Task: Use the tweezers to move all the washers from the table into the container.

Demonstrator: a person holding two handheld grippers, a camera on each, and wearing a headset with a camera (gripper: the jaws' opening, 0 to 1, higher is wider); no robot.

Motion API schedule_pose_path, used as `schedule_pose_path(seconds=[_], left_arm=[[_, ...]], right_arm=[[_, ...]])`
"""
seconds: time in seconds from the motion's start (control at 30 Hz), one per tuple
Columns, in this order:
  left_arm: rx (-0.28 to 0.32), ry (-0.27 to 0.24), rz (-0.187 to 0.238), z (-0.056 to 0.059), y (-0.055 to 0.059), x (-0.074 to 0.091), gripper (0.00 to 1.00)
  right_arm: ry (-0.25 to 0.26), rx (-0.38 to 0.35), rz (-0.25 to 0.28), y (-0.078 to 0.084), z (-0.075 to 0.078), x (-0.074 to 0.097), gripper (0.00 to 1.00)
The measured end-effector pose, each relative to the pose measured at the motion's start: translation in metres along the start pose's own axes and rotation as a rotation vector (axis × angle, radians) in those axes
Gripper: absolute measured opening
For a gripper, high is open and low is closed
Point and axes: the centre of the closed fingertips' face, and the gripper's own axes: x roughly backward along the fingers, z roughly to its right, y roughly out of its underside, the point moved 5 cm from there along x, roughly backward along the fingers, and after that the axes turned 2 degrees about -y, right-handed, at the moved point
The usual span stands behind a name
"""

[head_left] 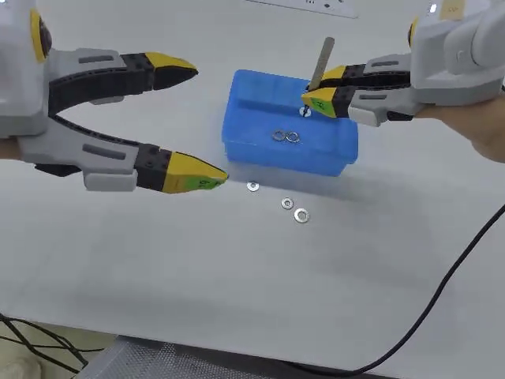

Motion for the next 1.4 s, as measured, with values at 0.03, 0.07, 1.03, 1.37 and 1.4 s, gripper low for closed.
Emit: schedule_pose_path(seconds=[0.03, 0.07, 1.03, 1.37, 1.4], left_arm=[[-0.004, -0.006, -0.005, 0.000, 0.001, 0.000, 0.90], [-0.005, -0.011, -0.009, -0.001, 0.002, -0.001, 0.92], [-0.002, -0.063, -0.039, -0.002, 0.012, -0.003, 0.92], [-0.009, -0.054, -0.039, -0.004, 0.008, -0.008, 0.92], [-0.012, -0.053, -0.041, -0.004, 0.008, -0.008, 0.91]], right_arm=[[-0.001, -0.008, 0.002, 0.002, 0.001, -0.002, 0.09], [-0.001, -0.014, 0.002, 0.004, 0.002, -0.004, 0.09], [0.008, -0.006, 0.007, 0.026, -0.001, -0.015, 0.10], [0.033, -0.020, 0.029, 0.019, 0.004, -0.008, 0.10], [0.035, -0.021, 0.030, 0.019, 0.005, -0.007, 0.10]])
